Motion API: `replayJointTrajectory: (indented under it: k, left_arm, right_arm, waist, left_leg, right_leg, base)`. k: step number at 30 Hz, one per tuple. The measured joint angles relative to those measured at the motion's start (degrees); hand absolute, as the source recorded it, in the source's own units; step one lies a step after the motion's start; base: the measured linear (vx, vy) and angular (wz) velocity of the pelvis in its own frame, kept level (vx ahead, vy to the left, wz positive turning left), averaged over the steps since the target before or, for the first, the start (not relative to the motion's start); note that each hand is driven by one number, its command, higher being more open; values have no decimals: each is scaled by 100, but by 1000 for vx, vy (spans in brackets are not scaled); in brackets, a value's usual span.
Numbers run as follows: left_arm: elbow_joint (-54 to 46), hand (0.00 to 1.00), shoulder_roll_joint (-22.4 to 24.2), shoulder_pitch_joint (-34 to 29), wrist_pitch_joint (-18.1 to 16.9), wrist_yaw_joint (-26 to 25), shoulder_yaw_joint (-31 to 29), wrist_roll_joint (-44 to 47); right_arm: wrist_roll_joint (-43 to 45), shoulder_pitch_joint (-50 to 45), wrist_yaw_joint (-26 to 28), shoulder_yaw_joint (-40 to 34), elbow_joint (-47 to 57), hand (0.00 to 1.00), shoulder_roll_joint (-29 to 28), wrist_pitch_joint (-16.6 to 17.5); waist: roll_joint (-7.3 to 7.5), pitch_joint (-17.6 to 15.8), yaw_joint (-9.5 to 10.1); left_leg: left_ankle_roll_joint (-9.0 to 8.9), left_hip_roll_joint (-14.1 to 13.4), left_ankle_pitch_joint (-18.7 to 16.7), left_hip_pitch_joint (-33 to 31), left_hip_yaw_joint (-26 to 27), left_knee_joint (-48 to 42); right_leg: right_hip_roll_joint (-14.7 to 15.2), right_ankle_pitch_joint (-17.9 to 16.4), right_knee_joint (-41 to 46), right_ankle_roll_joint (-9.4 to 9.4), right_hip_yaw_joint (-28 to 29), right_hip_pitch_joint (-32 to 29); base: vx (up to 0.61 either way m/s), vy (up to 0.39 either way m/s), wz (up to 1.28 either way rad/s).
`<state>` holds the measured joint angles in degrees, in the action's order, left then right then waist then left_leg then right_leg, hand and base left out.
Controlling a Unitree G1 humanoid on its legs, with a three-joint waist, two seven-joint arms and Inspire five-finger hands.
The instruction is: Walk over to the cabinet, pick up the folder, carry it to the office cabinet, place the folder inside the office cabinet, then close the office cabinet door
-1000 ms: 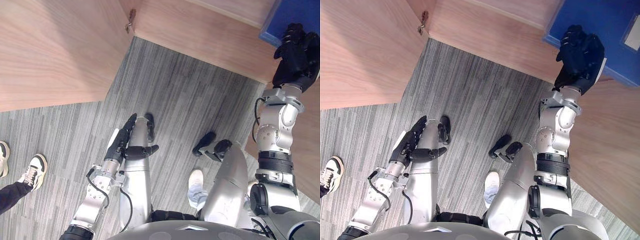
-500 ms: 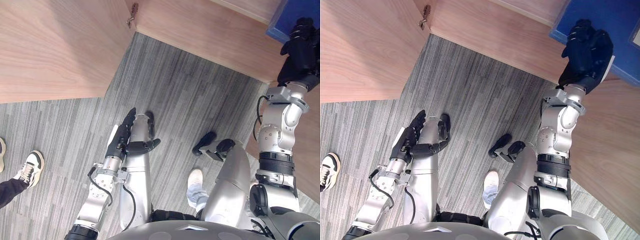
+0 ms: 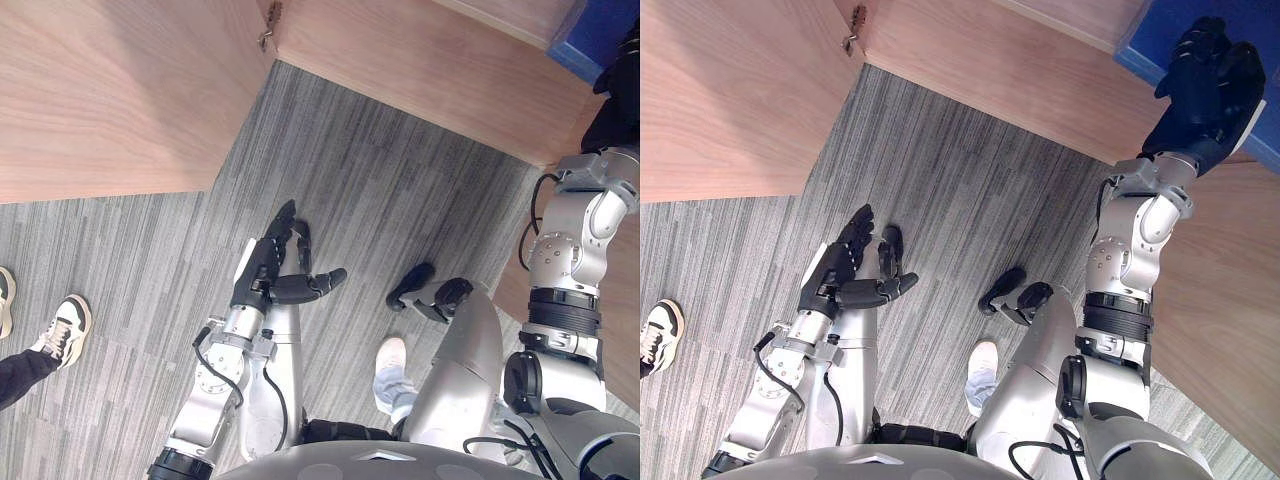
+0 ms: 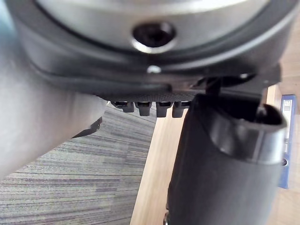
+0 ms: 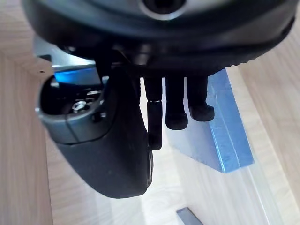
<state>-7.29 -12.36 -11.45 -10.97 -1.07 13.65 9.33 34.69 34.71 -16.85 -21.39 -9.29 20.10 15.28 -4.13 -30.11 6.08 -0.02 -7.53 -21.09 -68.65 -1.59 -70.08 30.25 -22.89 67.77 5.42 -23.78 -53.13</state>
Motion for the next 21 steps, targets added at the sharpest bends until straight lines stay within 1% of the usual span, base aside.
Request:
replayJointTrajectory:
  k: [2,6,11,18,19,21]
  left_arm:
    - [-4,100,76,15,0,-11,-17,69]
    - [-19,100,81,22,0,-16,-14,170]
    - [-189,100,124,23,0,-30,-7,180]
    - [-238,100,134,29,-1,-46,-2,183]
    - [-238,100,147,138,-1,-158,-16,182]
    - [-238,100,164,218,-1,-177,-19,183]
  right_arm:
    - [4,10,-12,-54,-16,0,2,0]
    - [10,173,-83,-64,-169,0,65,0]
    - [120,520,-174,-61,-294,0,292,-1]
    - [223,462,-222,-47,-297,0,244,-1]
    - [215,406,-233,-54,-292,0,155,29]
    - [215,406,-234,-54,-292,0,148,35]
  waist:
    - [0,0,1]
    - [0,0,-7]
    - [0,0,-5]
    - [0,0,-5]
    - [1,0,-10]
    - [1,1,-11]
  left_leg:
    - [-1,-2,1,0,0,0]
    - [-1,-5,3,-1,2,0]
    - [8,-12,15,-49,2,0]
    - [7,-20,15,-51,2,0]
    - [4,-21,16,-49,0,-3]
    - [4,-24,16,-49,0,-5]
  right_leg:
    - [0,0,0,0,0,0]
    - [0,0,-2,0,0,-2]
    - [-3,2,-6,0,-5,-48]
    - [-11,2,-14,0,-7,-47]
    - [-17,3,-9,1,-1,-47]
    - [-21,3,-10,1,0,-47]
  base:
    - [0,0,0]
    - [0,0,0]
    - [0,0,0]
    - [0,0,0]
    - [0,0,0]
    - [0,0,0]
